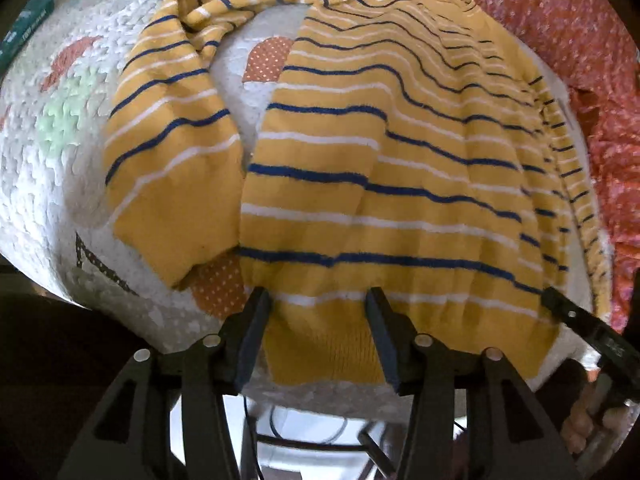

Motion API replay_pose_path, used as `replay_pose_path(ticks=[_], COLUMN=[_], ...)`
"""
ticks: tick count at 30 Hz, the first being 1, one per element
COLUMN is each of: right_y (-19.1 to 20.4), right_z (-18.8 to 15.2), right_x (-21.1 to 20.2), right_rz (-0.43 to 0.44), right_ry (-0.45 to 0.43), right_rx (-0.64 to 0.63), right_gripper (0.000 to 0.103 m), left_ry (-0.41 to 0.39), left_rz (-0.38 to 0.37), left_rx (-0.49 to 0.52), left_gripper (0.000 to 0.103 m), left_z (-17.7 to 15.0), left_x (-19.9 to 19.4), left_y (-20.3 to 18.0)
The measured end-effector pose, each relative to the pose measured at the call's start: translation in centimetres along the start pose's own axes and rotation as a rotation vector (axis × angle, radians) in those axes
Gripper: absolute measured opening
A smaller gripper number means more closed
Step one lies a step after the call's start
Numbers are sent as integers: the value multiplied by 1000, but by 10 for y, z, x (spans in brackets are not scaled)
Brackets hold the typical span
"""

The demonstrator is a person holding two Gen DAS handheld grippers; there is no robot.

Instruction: Fold small clothes

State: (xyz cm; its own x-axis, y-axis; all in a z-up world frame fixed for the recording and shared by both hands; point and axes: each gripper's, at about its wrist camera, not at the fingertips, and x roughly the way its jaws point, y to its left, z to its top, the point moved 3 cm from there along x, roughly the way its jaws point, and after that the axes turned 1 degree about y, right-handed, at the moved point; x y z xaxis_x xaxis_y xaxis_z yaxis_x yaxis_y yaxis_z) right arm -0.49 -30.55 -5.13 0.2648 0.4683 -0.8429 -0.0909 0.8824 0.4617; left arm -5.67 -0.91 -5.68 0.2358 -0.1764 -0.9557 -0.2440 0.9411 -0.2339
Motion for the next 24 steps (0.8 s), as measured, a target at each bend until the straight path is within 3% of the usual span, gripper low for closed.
replay_pose_path(ticks=[3, 5, 8, 13, 17, 19, 21, 24], right_y=[-5, -7, 5, 65, 122, 152, 190, 239], right_z=[0, 1, 7, 23, 33, 36, 39, 39], right_x=[-10, -21, -33, -30, -1, 16, 37, 69], right_rz=[1, -32, -67, -66, -56, -33, -3, 24], right_ry=[3, -11, -44, -50, 12, 39, 61, 88], right_rx=[5, -15, -43, -152, -269, -313, -367, -452], right_gripper=[35, 38, 39, 44, 44, 44, 44, 44], left_ry=[-28, -101, -226, -342, -435, -395, -369, -382], left_rz=[-121, -141, -100, 36, 149, 166, 48, 42], left_rx=[-50, -76, -148, -263, -355, -448, -577, -639], left_gripper=[49, 55, 63, 63, 63, 62, 62, 62], left_z=[12, 27, 61, 115, 120, 113, 109, 109], left_x=[-26, -47, -70, -78, -82, -73, -66, -67], left_y=[9, 20, 52, 112, 170, 200, 227, 244])
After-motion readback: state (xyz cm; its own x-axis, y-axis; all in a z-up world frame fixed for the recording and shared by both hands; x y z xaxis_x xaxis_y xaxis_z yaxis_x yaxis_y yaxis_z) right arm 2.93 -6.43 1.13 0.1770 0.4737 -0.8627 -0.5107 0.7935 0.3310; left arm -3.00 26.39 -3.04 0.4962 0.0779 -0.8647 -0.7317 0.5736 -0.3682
